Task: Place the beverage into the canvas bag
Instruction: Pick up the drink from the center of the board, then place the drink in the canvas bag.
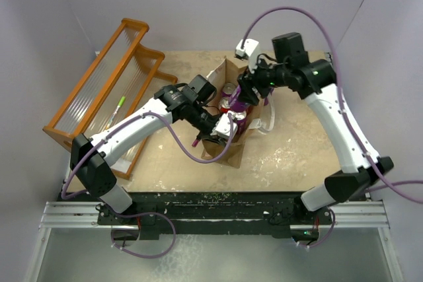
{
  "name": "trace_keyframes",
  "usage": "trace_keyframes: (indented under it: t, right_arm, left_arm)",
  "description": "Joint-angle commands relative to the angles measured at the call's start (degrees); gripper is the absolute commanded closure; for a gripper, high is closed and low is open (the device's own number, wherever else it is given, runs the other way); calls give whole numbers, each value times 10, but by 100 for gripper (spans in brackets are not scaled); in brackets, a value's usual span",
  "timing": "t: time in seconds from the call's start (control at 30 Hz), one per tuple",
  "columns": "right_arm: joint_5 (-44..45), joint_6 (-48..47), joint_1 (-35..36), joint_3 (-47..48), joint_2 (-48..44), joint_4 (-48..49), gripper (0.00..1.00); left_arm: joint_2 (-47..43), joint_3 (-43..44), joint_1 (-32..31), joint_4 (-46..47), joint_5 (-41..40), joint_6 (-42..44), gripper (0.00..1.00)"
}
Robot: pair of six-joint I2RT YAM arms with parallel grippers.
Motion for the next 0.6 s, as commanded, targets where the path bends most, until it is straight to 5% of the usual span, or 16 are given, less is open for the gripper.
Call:
trace_keyframes:
  t: [0.0, 0.57]
  right_arm:
    - [-54, 13, 8, -13, 8, 72, 100]
    - [-160, -104, 8, -73, 36, -6, 100]
  left_arm:
    - [-4, -22, -7, -20, 18, 14, 92]
    - [13, -34, -7, -33, -20, 23, 96]
